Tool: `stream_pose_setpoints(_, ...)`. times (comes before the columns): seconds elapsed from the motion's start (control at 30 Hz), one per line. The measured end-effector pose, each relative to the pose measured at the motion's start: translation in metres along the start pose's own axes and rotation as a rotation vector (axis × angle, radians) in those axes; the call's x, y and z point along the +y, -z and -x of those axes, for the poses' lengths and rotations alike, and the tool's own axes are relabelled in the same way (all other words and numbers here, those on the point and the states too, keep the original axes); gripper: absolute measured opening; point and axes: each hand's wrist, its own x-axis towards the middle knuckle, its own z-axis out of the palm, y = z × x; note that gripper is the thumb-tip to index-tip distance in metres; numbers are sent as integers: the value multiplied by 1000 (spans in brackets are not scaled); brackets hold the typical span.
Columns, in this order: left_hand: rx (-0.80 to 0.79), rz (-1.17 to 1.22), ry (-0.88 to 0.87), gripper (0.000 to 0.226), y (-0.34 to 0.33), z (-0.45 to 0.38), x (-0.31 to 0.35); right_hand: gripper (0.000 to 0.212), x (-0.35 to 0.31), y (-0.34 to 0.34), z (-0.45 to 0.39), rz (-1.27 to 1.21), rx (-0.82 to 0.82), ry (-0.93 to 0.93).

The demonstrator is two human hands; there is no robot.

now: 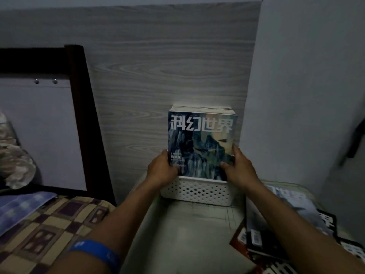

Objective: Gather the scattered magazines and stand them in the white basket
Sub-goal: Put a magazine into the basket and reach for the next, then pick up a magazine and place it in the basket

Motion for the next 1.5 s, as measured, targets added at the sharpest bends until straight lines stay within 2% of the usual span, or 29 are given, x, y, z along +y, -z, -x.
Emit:
stream_pose_setpoints(0.1,107,163,-105,64,-5,39,9,56,-2,21,41,-128,66,-28)
stream_pose_setpoints(0.17,199,106,-169,58,-14,78,2,39,9,40,82,-69,91,20)
stream_pose_setpoints(0.2,190,39,-211,51,-19,103,-1,30,17,51,107,-26,74,23)
stream_pose_setpoints(0.27,44,-106,-263,34,-30,143,0,18,36,74,154,94,-21,21)
stream_pose_setpoints(0.33,-133,-234,-207,12,-40,168,15,15,48,95,189,307,-163,66)
stream_pose_setpoints(0.37,-202,-303,-162,16,-45,179,26,15,50,107,202,412,-204,101)
stream_pose_setpoints(0.4,-249,-394,-123,29,-50,190,36,17,51,120,212,512,-218,127)
stream_pose_setpoints(0.47,-292,-607,-113,49,-61,212,48,34,52,148,227,696,-237,88)
stream_pose_setpoints(0.53,-339,-692,-106,57,-71,233,50,51,57,173,241,806,-369,-132)
stream_pose_setpoints(0.57,-369,-652,-59,58,-72,240,50,56,60,181,250,811,-446,-240)
stream_pose_setpoints(0.63,-429,-350,128,52,-66,243,52,66,65,187,266,747,-483,-345)
stream_pose_setpoints(0.7,-470,32,300,39,-59,243,53,66,61,179,280,606,-437,-385)
stream_pose_setpoints(0.83,-470,520,465,28,-51,262,51,33,44,142,304,337,-370,-314)
stream_pose_setpoints(0.9,-418,631,439,34,-45,279,47,31,39,127,314,291,-346,-269)
stream_pose_setpoints(0.97,-298,661,330,36,-31,289,45,31,34,117,315,250,-297,-256)
stream_pose_setpoints(1.0,-255,712,270,36,-21,290,48,32,30,115,312,148,-272,-279)
stream_pose_setpoints(1.07,-210,826,121,36,8,284,64,35,12,111,298,-235,-241,-280)
stream_pose_setpoints(1.13,-155,870,-35,38,41,271,86,30,-16,113,278,-513,-183,-167)
stream_pose_setpoints(1.27,-32,675,-316,33,90,249,105,21,-65,106,244,-590,-28,74)
stream_pose_setpoints(1.37,-10,506,-274,41,98,241,78,22,-66,77,233,-547,-17,78)
stream_pose_setpoints(1.43,-12,404,-185,43,90,243,43,29,-54,51,233,-496,-66,46)
stream_pose_setpoints(1.5,-23,275,-169,40,76,252,9,31,-37,32,237,-473,-103,4)
